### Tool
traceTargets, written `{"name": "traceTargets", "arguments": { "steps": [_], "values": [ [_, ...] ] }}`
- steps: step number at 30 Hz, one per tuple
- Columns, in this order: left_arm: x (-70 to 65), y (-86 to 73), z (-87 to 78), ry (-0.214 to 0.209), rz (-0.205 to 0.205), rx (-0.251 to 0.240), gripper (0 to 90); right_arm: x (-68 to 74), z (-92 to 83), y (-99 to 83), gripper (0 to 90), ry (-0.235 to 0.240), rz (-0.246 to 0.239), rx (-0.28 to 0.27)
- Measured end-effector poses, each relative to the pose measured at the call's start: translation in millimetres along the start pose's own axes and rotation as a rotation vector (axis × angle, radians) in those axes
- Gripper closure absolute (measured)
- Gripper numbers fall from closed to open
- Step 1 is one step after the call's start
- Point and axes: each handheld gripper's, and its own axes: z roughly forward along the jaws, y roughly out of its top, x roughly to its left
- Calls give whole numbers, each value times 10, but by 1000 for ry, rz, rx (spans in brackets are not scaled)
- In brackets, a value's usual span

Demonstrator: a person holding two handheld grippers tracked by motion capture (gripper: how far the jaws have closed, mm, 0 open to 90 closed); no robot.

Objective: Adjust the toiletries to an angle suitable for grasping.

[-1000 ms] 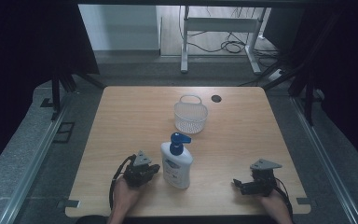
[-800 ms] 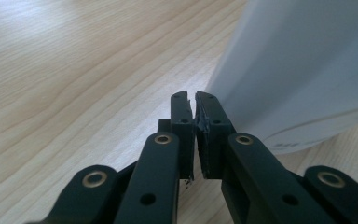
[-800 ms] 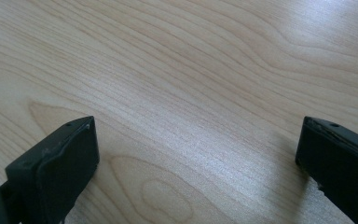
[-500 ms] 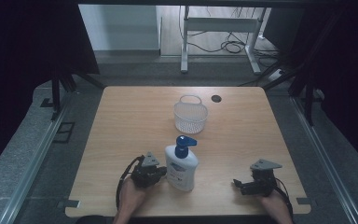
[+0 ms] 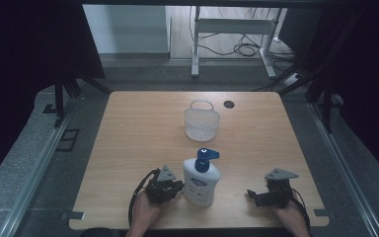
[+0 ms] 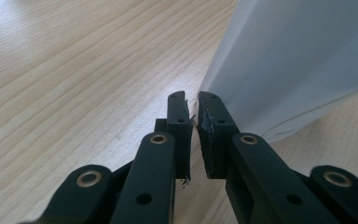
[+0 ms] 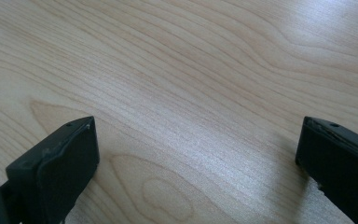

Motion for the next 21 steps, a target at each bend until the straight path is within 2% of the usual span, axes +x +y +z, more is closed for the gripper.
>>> {"name": "traceTargets", "arguments": {
  "steps": [11,15,21],
  "values": [
    [-148,48,60,-22,36,12,835,0,1,-1,0,0,-1,-1],
    [-174,58,67,-15,50,20,830,-1,0,-1,0,0,-2,-1],
    [-142,53,33,1,31,6,725,-5,-2,-2,0,5,-3,-2]
  ]
}}
